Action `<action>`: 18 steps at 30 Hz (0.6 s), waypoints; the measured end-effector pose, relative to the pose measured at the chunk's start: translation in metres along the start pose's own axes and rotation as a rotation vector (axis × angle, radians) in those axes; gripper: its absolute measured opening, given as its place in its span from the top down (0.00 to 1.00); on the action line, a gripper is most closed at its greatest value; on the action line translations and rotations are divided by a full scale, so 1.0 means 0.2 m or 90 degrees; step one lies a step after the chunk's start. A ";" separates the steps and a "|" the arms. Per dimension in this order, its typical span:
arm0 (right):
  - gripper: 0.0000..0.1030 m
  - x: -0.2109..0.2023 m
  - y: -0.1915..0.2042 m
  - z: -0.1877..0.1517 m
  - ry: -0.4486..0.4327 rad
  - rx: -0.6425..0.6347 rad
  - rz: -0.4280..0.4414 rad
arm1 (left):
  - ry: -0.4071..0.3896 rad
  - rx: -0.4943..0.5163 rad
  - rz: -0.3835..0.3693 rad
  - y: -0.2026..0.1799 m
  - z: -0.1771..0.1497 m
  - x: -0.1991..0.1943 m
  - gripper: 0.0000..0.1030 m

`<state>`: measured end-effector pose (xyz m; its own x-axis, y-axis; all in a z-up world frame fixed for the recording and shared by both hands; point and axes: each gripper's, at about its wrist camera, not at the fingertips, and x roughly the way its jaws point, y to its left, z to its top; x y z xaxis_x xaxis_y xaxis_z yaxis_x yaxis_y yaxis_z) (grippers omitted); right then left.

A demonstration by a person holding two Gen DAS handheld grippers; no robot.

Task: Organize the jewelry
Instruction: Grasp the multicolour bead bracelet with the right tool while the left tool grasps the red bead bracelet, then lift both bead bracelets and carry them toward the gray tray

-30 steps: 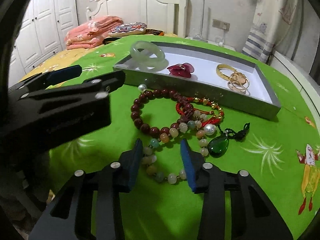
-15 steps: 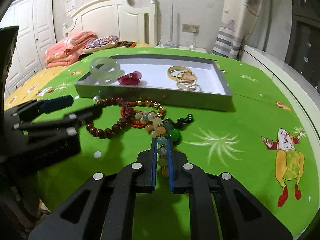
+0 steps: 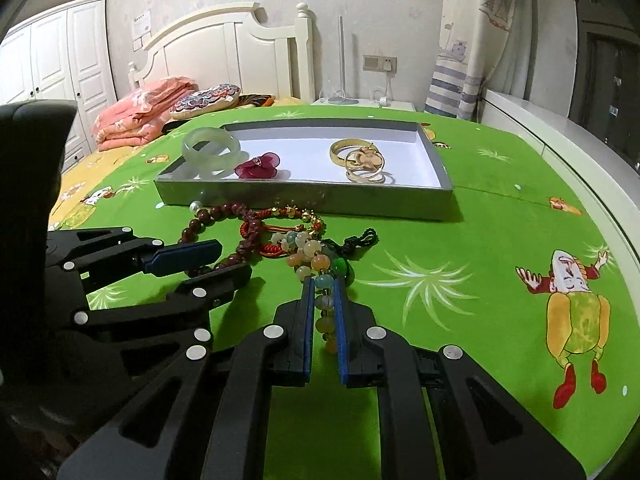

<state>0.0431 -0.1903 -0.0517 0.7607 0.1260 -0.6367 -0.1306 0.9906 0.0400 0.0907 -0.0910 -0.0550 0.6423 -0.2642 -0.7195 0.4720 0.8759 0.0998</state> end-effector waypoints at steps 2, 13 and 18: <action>0.89 0.00 0.00 0.00 -0.001 -0.001 0.001 | -0.005 0.005 0.009 -0.01 0.00 0.00 0.75; 0.89 -0.08 0.03 -0.01 -0.040 -0.014 0.024 | -0.069 -0.042 0.032 0.05 -0.02 -0.08 0.89; 0.89 -0.14 0.04 -0.03 -0.056 -0.021 0.026 | -0.125 -0.065 0.044 0.09 -0.06 -0.19 0.89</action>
<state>0.0164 -0.1859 -0.0373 0.8073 0.1717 -0.5646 -0.1825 0.9825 0.0377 0.0671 -0.0612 -0.0338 0.7808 -0.2670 -0.5648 0.3661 0.9281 0.0673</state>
